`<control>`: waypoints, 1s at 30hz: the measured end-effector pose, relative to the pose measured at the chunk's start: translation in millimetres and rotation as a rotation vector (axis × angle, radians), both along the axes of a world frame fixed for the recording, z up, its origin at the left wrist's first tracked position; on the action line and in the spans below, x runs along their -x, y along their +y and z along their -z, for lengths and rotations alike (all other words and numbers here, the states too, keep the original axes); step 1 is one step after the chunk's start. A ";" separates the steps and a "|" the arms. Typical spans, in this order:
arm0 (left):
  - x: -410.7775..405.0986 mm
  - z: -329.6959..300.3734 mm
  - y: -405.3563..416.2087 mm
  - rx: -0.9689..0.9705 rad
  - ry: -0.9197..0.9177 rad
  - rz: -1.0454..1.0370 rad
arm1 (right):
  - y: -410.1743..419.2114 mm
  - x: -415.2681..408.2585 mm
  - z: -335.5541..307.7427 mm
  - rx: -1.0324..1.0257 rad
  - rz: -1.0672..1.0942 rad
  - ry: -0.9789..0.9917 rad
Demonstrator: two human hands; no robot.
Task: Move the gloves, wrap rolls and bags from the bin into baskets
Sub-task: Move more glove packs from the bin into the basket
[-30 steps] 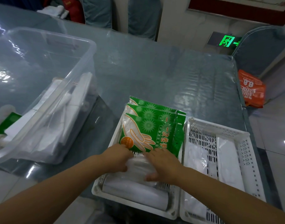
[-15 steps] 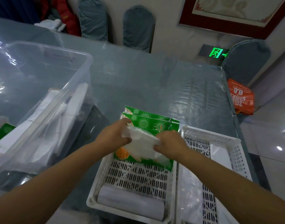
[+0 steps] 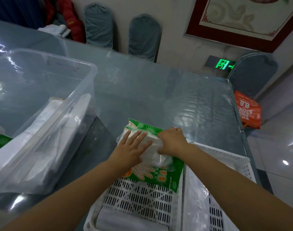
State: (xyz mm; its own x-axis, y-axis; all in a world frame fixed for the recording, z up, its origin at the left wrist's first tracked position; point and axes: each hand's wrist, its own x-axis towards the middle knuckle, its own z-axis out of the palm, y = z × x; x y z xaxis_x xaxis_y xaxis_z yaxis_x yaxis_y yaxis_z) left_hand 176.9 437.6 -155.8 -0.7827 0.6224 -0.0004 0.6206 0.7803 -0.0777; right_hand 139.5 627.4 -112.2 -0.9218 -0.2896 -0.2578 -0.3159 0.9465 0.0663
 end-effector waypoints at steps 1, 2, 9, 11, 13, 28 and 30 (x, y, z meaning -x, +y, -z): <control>3.7 2.9 0.1 0.014 -0.025 -0.005 | 1.7 -2.1 -0.2 0.018 0.018 0.046; 6.7 4.8 0.1 0.022 -0.040 -0.003 | 3.7 -5.3 -0.1 0.034 0.027 0.100; 24.9 4.3 -0.3 0.069 -0.035 0.000 | 4.1 -50.0 32.6 0.164 -0.098 0.284; 27.4 5.5 -2.0 0.098 -0.031 -0.015 | 7.2 -51.3 45.9 0.112 -0.074 0.168; 28.6 6.2 -3.8 0.117 -0.046 -0.024 | 11.5 -49.2 53.3 0.073 -0.081 0.139; 10.6 0.0 -7.5 0.057 0.001 -0.059 | 12.4 -66.7 41.3 0.073 -0.164 0.459; 7.2 -0.2 -7.6 0.037 0.003 -0.072 | 12.7 -69.9 39.7 0.097 -0.170 0.486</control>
State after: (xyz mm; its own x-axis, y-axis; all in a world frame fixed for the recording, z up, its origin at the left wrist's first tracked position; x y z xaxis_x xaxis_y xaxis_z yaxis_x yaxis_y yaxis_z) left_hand 169.7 430.1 -155.6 -0.8256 0.5639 -0.0200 0.5625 0.8196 -0.1091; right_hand 209.4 640.0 -151.9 -0.8664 -0.4467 0.2234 -0.4199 0.8936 0.1584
